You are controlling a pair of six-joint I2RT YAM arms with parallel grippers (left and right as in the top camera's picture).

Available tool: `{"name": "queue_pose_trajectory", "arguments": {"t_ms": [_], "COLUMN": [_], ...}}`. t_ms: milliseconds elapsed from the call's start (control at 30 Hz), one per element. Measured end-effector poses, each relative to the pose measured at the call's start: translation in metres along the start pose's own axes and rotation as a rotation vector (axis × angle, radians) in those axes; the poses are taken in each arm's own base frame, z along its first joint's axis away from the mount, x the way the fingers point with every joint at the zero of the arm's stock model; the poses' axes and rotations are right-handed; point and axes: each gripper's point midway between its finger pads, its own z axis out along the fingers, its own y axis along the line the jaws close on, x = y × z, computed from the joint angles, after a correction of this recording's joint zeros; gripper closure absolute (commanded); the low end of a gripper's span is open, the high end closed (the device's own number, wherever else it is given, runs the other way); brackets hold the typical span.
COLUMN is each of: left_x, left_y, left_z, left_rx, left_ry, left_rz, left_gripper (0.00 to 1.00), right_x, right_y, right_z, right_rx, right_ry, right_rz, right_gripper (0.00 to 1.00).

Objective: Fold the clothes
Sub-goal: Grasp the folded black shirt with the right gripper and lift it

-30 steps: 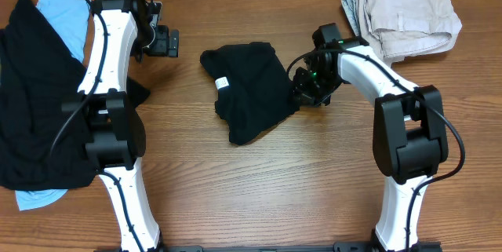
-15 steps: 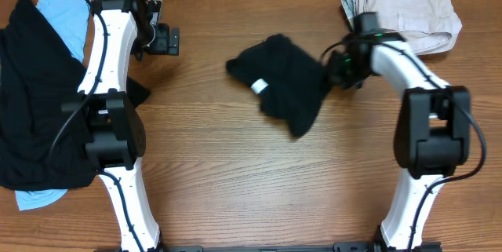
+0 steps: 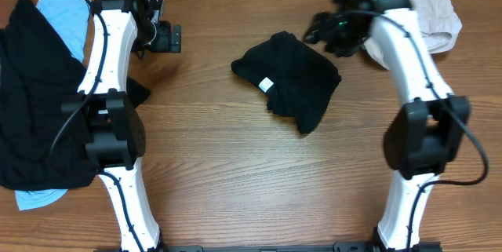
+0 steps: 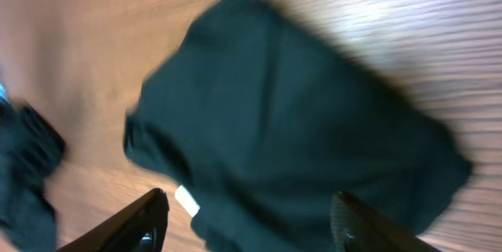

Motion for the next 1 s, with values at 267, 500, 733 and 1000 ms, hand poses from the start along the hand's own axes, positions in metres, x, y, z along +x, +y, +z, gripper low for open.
{"name": "queue_pose_trajectory", "arguments": {"t_ms": [267, 500, 733, 1000], "left_x": [-0.002, -0.002, -0.002, -0.002], "left_y": [0.006, 0.007, 0.007, 0.007], "left_z": [-0.001, -0.001, -0.001, -0.001], "left_rx": [-0.004, -0.004, -0.004, -0.004], "left_ry": [-0.01, -0.011, -0.01, -0.01], "left_rz": [-0.009, -0.012, -0.011, -0.011], "left_gripper": [0.01, 0.01, 0.01, 0.0], "right_x": [0.052, 0.067, 0.077, 0.103], "right_y": [0.046, 0.04, 0.036, 0.028], "right_z": [0.044, 0.054, 0.071, 0.09], "right_rx": [0.297, 0.411, 0.382, 0.363], "right_ry": [0.038, 0.062, 0.086, 0.179], "right_rz": [-0.358, -0.466, -0.476, -0.587], "right_gripper": [0.11, 0.11, 0.06, 0.07]}}
